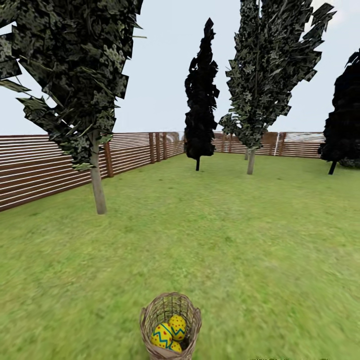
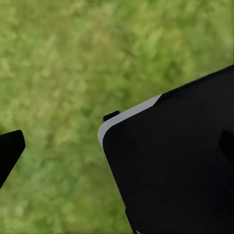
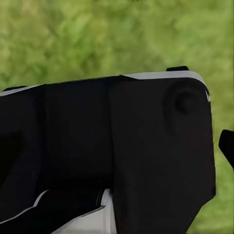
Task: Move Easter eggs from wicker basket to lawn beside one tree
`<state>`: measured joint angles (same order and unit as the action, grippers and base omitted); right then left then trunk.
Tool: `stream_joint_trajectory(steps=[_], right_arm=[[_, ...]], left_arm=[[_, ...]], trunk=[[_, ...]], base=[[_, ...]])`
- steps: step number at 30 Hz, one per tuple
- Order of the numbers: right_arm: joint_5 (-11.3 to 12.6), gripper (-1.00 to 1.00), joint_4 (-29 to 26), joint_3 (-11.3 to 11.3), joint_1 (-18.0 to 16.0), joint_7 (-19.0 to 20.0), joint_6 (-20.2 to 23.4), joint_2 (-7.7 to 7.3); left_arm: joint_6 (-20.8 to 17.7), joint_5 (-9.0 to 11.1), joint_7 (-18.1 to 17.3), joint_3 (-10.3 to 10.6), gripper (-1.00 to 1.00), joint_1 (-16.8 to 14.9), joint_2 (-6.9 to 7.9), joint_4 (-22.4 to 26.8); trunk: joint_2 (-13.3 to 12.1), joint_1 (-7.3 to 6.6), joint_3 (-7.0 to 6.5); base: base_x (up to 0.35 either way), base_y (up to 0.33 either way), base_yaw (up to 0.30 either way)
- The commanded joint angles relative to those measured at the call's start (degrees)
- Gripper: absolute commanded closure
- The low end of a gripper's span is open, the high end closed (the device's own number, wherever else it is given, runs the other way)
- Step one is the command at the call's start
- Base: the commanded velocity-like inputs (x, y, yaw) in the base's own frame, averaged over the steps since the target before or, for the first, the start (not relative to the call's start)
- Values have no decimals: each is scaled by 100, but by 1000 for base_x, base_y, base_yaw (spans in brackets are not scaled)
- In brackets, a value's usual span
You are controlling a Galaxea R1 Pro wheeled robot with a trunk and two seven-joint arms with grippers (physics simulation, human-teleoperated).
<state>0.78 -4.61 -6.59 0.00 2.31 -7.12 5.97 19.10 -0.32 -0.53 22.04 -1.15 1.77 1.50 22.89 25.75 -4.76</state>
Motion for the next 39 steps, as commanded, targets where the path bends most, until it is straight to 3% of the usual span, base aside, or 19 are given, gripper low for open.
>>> stream_joint_trajectory(steps=[1, 11, 23, 39], right_arm=[[9, -100, 2, -44, 0, 24, -18, 1], [10, -100, -1, -44, 0, 24, -18, 1], [12, -100, 3, -42, 0, 24, -16, 8], [10, -100, 3, -44, 0, 24, -18, 7]], left_arm=[[15, -3, -5, 11, -100, 0, 1, 0], [15, -3, -2, 11, -100, 0, 2, 0], [15, -3, -1, 11, -100, 0, 1, 0], [15, -3, 0, 11, -100, 0, 5, 0]], trunk=[[3, 3, -1], [3, 3, -23], [3, 3, 3], [3, 3, 17]], base=[[110, 232, -267], [115, 209, -266], [126, 103, -127], [132, 4, -27]])
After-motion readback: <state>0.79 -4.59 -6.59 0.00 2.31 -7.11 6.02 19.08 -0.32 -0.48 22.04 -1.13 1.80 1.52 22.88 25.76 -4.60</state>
